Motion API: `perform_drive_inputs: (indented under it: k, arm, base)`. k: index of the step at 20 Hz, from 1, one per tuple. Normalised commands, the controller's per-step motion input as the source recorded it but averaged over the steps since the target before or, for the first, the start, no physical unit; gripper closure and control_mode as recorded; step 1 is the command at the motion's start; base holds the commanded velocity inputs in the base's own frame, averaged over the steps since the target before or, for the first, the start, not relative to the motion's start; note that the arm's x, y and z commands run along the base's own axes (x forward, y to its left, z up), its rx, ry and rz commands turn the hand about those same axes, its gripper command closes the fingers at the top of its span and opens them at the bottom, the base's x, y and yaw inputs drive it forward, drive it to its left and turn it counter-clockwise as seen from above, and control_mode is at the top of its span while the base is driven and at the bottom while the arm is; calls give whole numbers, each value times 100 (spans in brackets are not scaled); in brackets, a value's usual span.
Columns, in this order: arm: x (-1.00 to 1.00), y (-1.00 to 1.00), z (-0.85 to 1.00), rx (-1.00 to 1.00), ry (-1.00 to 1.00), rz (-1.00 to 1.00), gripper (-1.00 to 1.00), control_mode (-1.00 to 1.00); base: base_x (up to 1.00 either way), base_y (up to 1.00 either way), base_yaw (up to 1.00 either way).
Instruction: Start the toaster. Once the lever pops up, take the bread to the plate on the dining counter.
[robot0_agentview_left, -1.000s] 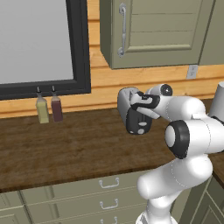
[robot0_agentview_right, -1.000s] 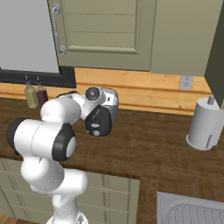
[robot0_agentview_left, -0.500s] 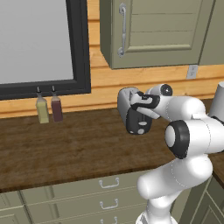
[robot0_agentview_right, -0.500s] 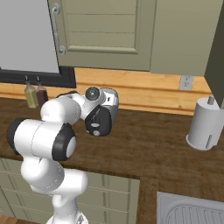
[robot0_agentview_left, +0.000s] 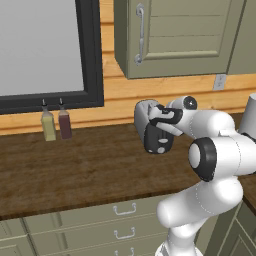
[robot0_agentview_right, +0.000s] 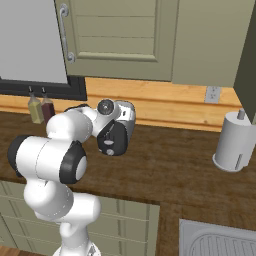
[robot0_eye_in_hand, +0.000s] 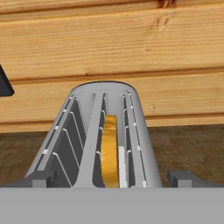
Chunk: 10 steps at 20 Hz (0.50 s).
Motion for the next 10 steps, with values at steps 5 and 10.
perform_drive_inputs:
  k: [5,10]
  arm:
    - [0,0,0,0,0,0,-100,-100]
    - [0,0,0,0,0,0,-100,-100]
  base:
    - [0,0,0]
    - [0,0,0]
